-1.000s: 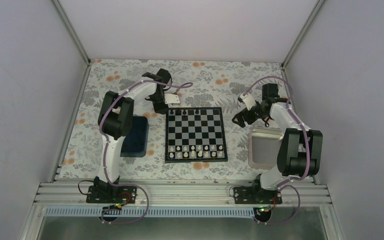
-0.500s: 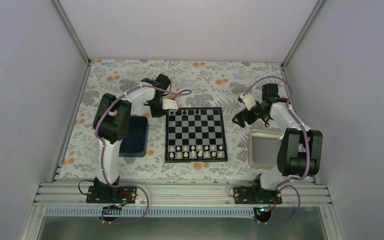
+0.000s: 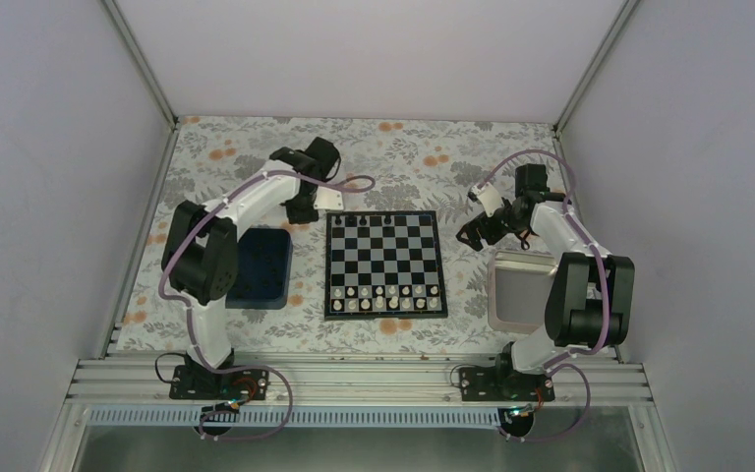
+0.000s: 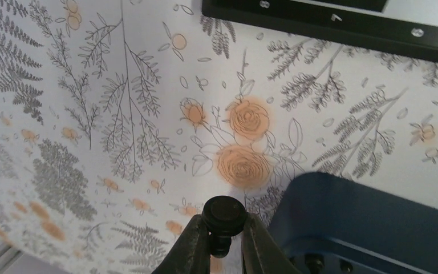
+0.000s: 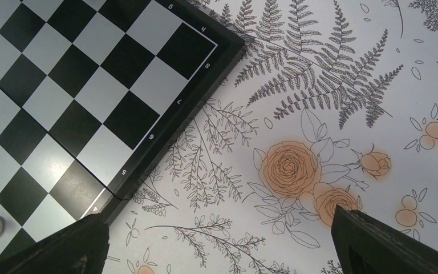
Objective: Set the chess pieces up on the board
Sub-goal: Place the chess piece in the storage box, then adjust the storage box at the center of the board.
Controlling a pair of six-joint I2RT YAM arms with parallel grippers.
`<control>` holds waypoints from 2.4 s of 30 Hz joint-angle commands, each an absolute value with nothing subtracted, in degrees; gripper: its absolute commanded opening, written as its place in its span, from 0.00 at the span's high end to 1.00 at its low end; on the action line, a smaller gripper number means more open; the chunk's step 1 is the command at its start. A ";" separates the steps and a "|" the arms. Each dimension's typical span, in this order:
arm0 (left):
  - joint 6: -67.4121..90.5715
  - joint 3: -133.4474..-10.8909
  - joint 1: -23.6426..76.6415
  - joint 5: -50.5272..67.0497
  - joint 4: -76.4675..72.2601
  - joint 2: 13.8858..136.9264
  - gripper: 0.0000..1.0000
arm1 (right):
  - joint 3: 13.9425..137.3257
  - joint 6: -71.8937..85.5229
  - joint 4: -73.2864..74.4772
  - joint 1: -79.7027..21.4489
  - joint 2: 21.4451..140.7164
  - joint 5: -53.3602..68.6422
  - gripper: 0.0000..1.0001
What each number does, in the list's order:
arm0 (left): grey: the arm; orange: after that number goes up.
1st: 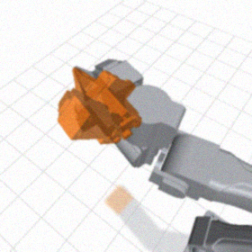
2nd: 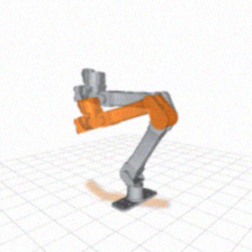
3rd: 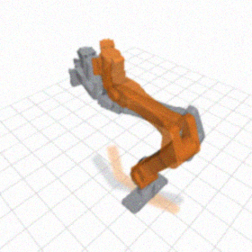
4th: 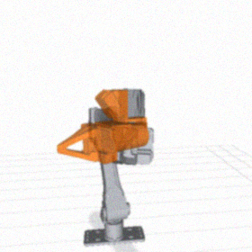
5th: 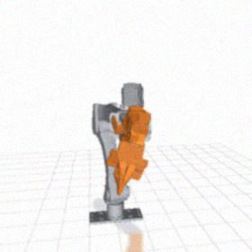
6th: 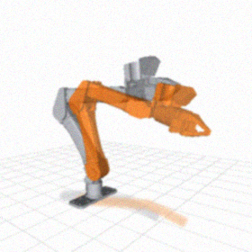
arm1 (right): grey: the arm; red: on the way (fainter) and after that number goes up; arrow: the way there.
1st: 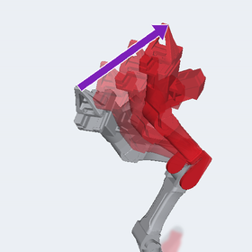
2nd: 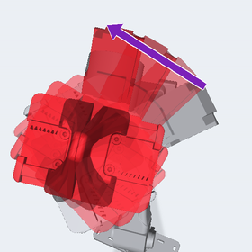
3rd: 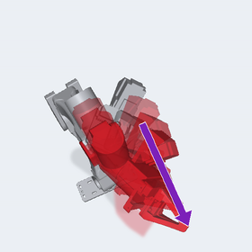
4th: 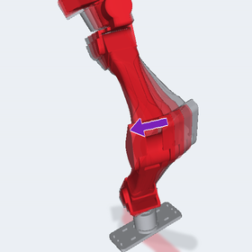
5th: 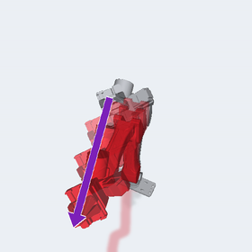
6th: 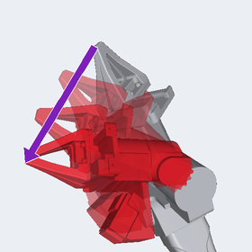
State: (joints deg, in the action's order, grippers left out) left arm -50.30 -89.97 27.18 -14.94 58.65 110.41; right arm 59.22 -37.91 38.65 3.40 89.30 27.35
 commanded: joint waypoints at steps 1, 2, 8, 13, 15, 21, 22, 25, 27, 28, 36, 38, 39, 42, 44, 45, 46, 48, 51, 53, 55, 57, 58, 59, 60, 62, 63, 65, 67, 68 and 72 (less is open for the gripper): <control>-48.77 -87.00 28.78 -24.25 63.73 107.95 0.90 | 59.10 -38.74 38.95 3.07 87.34 28.45 0.00; -48.82 -85.49 28.70 -25.28 63.84 106.82 0.90 | 59.14 -38.76 38.94 3.02 87.21 28.59 0.00; -47.95 -77.50 26.63 -31.09 68.18 99.76 0.89 | 59.36 -39.05 39.28 3.03 87.32 29.40 0.00; -47.92 -73.55 23.37 -34.21 71.23 96.79 0.88 | 59.38 -39.21 39.51 3.00 86.85 29.78 0.00; -47.61 -72.05 22.10 -35.29 72.14 96.46 0.88 | 59.41 -39.22 39.60 3.05 86.55 29.90 0.00; -46.08 -67.42 18.91 -39.10 75.01 98.36 0.85 | 59.41 -39.39 39.73 3.06 86.31 30.34 0.00; -46.20 -67.46 18.48 -39.52 75.03 98.94 0.85 | 59.41 -39.44 39.73 3.03 86.31 30.45 0.00; -45.79 -68.48 17.62 -41.21 75.28 101.57 0.85 | 59.35 -39.46 39.74 3.01 86.18 30.59 0.00; -45.16 -69.96 17.57 -41.62 75.73 103.61 0.85 | 59.18 -39.53 39.66 3.03 86.06 30.66 0.00; -44.98 -70.96 17.54 -41.57 75.88 104.20 0.85 | 59.14 -39.59 39.71 3.06 86.12 30.80 0.00; -47.10 -80.50 17.45 -30.93 77.61 101.93 0.75 | 59.06 -39.73 39.46 3.03 86.77 30.35 0.00; -48.53 -84.35 17.27 -24.21 77.56 99.78 0.63 | 59.00 -39.73 39.46 3.06 86.79 30.24 0.00; -49.08 -86.03 17.05 -20.93 77.46 98.70 0.58 | 58.98 -39.73 39.57 3.06 86.75 30.30 0.00; -50.57 -88.93 16.58 -9.46 75.58 94.52 0.45 | 59.06 -39.68 39.52 3.01 86.87 30.13 0.00; -51.45 -87.25 16.31 -4.89 71.66 89.84 0.40 | 59.15 -39.56 39.55 3.03 87.17 29.91 0.00; -51.39 -85.32 16.20 -3.95 68.80 87.73 0.35 | 59.19 -39.43 39.56 3.02 87.36 29.78 0.00; -51.07 -83.24 16.01 -3.43 65.76 85.55 0.26 | 59.30 -39.26 39.53 2.98 87.45 29.59 0.00; -49.39 -79.13 15.64 -2.80 59.91 81.81 0.07 | 59.89 -38.66 39.32 2.94 87.21 28.66 0.00; -46.84 -72.86 14.21 -3.09 50.60 76.19 0.00 | 62.36 -37.70 39.60 2.46 85.63 26.73 0.00; -45.17 -68.65 11.91 -3.56 45.34 73.40 0.00 | 65.48 -37.06 40.88 1.30 84.92 25.66 0.00; -44.27 -65.55 9.91 -1.84 43.70 72.10 0.00 | 69.89 -36.35 43.49 -0.81 85.43 23.80 0.00; -43.53 -62.60 8.01 -2.27 41.43 70.94 0.00 | 74.37 -35.37 46.03 -4.54 86.99 21.13 0.00; -42.99 -61.03 6.65 -3.65 38.60 70.18 0.00 | 76.49 -35.15 47.37 -7.49 88.26 19.81 0.00; -42.53 -59.91 4.93 -4.20 36.39 69.32 0.00 | 79.13 -34.64 48.25 -10.36 89.11 17.91 0.00; -41.88 -59.38 2.54 -4.10 35.02 68.92 0.00 | 80.90 -34.21 48.75 -13.12 90.19 15.81 0.00; -40.28 -59.91 -2.58 -3.03 34.04 69.56 0.00 | 84.44 -33.41 49.63 -19.70 92.45 11.20 0.00; -39.40 -60.39 -5.24 -2.51 33.97 70.25 0.00 | 86.24 -33.03 50.05 -22.63 93.84 9.28 0.00; -38.56 -60.54 -9.45 -3.00 33.42 71.94 0.00 | 90.45 -32.31 50.62 -28.31 97.53 6.21 0.00; -38.57 -59.45 -12.33 -4.95 31.81 73.17 0.00 | 94.34 -31.82 50.94 -33.59 100.96 4.20 0.01; -38.91 -58.75 -13.45 -5.93 31.13 73.68 0.01 | 96.32 -31.90 51.19 -35.73 102.67 3.73 0.01; -40.34 -56.27 -16.33 -6.38 31.26 76.36 0.06 | 102.37 -33.05 51.44 -43.48 108.84 2.83 0.00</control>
State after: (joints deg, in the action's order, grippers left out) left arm -40.18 -58.81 -14.57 -5.69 32.77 74.15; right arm 97.49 -33.36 49.25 -38.28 105.12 6.70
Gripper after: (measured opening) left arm 0.952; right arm 0.991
